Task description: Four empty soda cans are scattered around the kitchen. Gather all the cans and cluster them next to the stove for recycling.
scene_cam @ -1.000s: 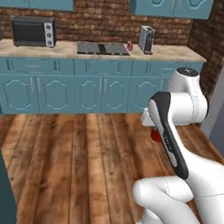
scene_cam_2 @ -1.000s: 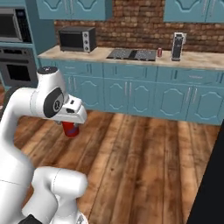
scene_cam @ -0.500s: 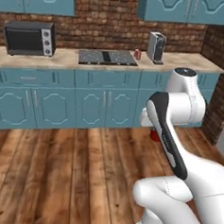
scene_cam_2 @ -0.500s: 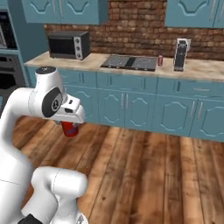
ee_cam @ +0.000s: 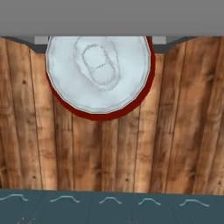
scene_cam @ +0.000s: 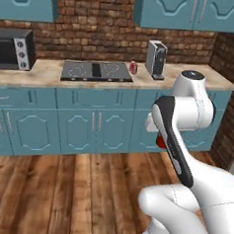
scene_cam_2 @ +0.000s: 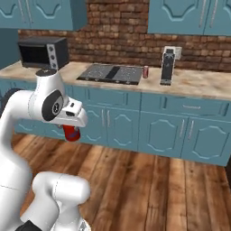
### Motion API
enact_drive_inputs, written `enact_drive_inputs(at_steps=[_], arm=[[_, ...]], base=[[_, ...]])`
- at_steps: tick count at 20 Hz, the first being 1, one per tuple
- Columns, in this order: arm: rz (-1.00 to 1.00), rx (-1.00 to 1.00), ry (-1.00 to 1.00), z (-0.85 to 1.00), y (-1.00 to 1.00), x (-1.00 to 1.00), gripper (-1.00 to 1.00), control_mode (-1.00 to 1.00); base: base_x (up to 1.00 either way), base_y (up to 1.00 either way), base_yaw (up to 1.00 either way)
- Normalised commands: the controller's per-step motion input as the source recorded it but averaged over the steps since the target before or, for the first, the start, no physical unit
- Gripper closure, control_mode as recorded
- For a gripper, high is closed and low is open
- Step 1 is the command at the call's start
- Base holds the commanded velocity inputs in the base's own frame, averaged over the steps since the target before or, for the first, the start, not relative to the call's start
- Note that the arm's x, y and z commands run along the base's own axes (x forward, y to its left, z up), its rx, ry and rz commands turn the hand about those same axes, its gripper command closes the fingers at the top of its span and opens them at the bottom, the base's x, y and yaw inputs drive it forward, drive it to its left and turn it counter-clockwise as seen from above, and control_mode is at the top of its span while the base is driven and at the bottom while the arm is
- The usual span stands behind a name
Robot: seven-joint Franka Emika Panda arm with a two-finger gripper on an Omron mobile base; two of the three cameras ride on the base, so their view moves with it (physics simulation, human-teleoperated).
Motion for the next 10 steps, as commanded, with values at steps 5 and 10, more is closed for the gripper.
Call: enact_drive_inputs(at_steps=[5, 10], arm=[[0.0, 0.0, 0.0, 0.0, 0.0, 0.0, 1.0, 1.0], [0.0, 0.0, 0.0, 0.0, 0.0, 0.0, 1.0, 1.0]], base=[[1.0, -0.53, -0.03], [1.0, 0.05, -0.12]])
